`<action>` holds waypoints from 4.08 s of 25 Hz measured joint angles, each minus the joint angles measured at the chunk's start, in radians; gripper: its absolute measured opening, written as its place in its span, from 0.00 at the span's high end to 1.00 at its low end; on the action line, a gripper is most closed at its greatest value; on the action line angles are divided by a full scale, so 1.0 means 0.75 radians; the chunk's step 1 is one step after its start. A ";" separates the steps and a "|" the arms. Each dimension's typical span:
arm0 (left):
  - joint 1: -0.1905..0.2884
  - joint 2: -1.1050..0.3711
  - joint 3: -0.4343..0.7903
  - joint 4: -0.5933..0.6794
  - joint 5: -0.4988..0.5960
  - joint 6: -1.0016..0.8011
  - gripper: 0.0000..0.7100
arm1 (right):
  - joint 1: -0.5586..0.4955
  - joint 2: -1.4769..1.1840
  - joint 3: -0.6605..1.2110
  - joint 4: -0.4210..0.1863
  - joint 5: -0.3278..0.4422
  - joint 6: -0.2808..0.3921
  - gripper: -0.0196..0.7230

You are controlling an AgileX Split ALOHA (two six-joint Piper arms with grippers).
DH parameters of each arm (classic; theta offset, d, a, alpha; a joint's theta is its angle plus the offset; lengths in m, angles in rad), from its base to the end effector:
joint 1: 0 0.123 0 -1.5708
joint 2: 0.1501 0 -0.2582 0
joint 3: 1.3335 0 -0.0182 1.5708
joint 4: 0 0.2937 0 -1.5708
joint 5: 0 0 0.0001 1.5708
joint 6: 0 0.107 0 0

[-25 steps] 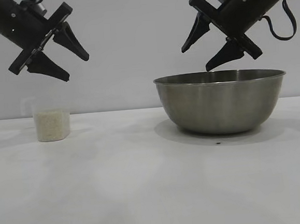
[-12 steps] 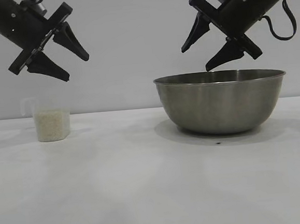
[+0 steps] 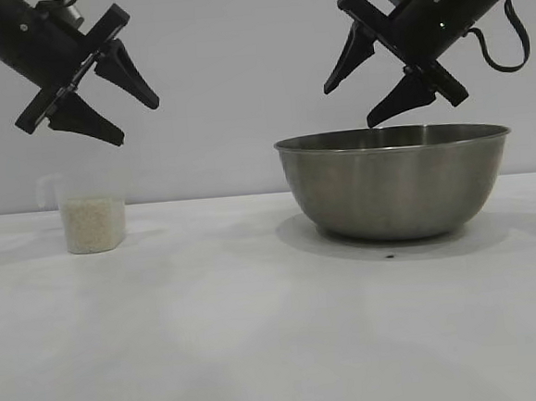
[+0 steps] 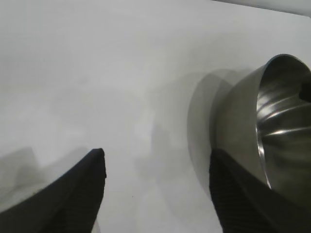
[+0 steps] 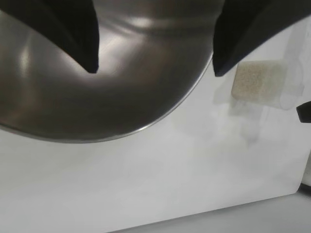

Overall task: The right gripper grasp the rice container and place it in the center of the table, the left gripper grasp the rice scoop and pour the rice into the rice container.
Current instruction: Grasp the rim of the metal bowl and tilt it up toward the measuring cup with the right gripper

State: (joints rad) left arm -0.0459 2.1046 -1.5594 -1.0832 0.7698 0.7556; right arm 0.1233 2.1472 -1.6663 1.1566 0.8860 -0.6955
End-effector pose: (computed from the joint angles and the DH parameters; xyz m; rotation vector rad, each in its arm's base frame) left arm 0.4845 -0.0882 0.1443 0.1337 2.3996 -0.9106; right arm 0.4862 0.1368 0.1634 -0.1970 2.3750 1.1325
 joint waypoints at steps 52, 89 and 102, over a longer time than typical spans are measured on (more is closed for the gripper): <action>0.000 -0.310 0.000 0.178 0.081 -0.109 0.42 | -0.181 -0.074 -0.194 -0.978 0.463 0.563 0.39; 0.000 -0.310 0.000 0.178 0.050 -0.112 0.42 | -0.181 0.160 -0.194 -0.846 0.439 0.621 0.74; 0.000 -0.310 0.000 0.178 0.047 -0.112 0.42 | -0.181 0.162 -0.194 -0.878 0.425 0.629 0.97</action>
State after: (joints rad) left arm -0.0459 1.8722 -1.5594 -0.9497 0.8049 0.6714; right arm -0.0126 2.2690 -1.8121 0.4984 1.2050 -0.2240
